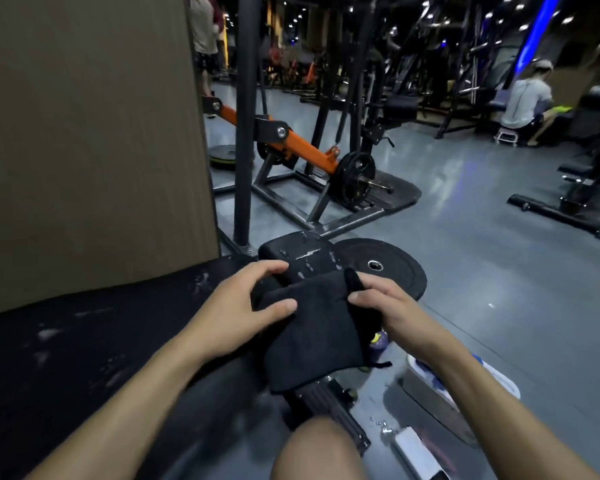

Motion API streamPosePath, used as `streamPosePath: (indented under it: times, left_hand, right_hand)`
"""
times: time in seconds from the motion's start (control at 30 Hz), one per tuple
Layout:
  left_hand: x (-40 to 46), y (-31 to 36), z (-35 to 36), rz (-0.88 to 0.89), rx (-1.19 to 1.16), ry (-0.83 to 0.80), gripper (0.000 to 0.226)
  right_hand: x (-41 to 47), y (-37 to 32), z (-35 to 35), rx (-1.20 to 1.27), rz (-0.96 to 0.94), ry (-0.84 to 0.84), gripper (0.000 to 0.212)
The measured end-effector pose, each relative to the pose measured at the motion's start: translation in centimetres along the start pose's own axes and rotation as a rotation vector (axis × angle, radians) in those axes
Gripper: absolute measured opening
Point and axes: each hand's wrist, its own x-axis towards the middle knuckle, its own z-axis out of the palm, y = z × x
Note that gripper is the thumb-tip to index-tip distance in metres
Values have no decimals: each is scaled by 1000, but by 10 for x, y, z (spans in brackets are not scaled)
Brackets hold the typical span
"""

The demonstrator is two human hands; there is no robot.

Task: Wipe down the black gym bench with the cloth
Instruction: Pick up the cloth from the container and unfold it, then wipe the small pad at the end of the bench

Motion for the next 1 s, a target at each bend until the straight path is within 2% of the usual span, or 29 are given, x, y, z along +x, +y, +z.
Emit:
streamPosePath:
  times: [0.13, 0.27, 0.37, 0.43, 0.5, 0.6, 0.7, 0.8, 0.87, 0.93, 1.0]
  left_hand:
    - [-17, -10, -27, -61, -110, -129, 41]
    - [-20, -18, -25, -42, -54, -22, 27]
    - [-6, -25, -19, -53, -13, -19, 22]
    - [9, -30, -12, -63, -14, -66, 25]
    - [25, -36, -4, -70, -25, -88, 25]
    - [44, -44, 11, -85, -55, -93, 21]
    - [60, -54, 29, -141, -133, -57, 15]
    - [72, -69, 46, -197, -163, 48, 10]
    - [72, -79, 52, -187, -15, 115, 10]
    - [68, -88, 55, -149, 133, 140, 12]
    - [66, -97, 58, -111, 237, 141, 14]
  right_hand:
    - [17, -9, 29, 60, 42, -57, 39]
    - [25, 16, 35, 251, 165, -160, 48]
    - [25, 44, 32, 304, 230, -258, 84]
    - [28, 66, 30, 334, 223, -260, 94]
    - [35, 81, 28, 372, 195, -235, 80]
    - [49, 92, 17, 323, 188, -69, 44]
    - [60, 94, -8, 295, 209, 27, 44]
    - [66, 80, -53, 182, 268, 214, 39]
    - [69, 62, -87, 12, 252, 303, 30]
    - [79, 50, -115, -129, 193, 390, 10]
    - [102, 51, -137, -323, 124, 520, 9]
